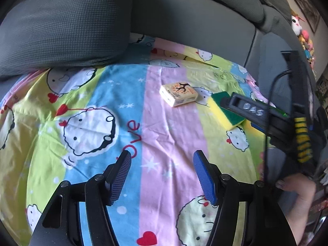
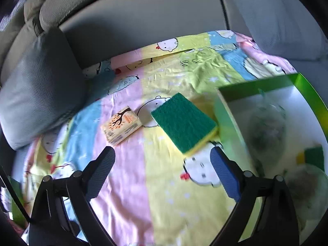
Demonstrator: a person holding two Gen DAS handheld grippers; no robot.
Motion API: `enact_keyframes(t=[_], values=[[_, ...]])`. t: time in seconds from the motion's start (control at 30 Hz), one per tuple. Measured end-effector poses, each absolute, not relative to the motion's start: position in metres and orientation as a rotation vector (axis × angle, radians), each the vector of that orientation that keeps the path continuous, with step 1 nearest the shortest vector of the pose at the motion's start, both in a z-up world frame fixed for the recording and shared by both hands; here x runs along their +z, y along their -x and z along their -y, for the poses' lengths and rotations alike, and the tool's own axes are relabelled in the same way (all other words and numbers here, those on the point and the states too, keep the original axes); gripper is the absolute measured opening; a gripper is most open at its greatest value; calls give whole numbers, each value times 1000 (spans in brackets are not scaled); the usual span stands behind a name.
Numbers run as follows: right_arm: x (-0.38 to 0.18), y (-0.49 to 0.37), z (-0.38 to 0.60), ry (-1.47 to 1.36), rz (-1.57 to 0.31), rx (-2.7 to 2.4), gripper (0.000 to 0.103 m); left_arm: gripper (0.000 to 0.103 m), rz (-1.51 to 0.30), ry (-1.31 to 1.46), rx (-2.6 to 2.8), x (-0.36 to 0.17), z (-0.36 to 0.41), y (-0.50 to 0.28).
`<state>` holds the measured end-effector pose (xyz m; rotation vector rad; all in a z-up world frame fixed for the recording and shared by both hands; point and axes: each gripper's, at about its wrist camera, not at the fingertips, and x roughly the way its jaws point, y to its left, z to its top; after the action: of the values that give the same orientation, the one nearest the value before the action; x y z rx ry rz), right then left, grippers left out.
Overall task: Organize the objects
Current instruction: 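Withdraw the right tool from the box toward the yellow-green sponge, then close the right tool on the yellow-green sponge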
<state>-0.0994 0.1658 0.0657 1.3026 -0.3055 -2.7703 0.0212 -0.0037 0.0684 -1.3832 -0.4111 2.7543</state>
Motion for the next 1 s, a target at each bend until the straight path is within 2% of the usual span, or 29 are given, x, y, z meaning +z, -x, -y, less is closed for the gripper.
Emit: enact_keyframes(t=[0.23, 0.3, 0.4, 0.7, 0.83, 0.93, 0.97, 1.0], values=[[51, 118, -141, -1275, -61, -2922, 89, 64, 461, 1386, 2745, 68, 15, -20], [52, 119, -135, -1249, -70, -2888, 85, 64, 475, 1393, 2745, 67, 18, -19], [45, 125, -129, -1279, -47, -2814, 84, 64, 488, 1394, 2732, 66, 20, -19], [24, 131, -116, -1331, -320, -2884, 82, 64, 497, 1404, 2719, 66, 21, -19], [23, 131, -117, -1362, -414, -2915, 68, 64, 501, 1405, 2719, 65, 21, -19], [18, 130, -116, -1358, -540, -2946, 50, 64, 503, 1411, 2716, 64, 22, -19], [17, 129, -116, -1354, -591, -2968, 39, 64, 505, 1412, 2716, 64, 22, -19], [17, 129, -116, -1353, -613, -2980, 35, 64, 509, 1412, 2716, 64, 22, -19]])
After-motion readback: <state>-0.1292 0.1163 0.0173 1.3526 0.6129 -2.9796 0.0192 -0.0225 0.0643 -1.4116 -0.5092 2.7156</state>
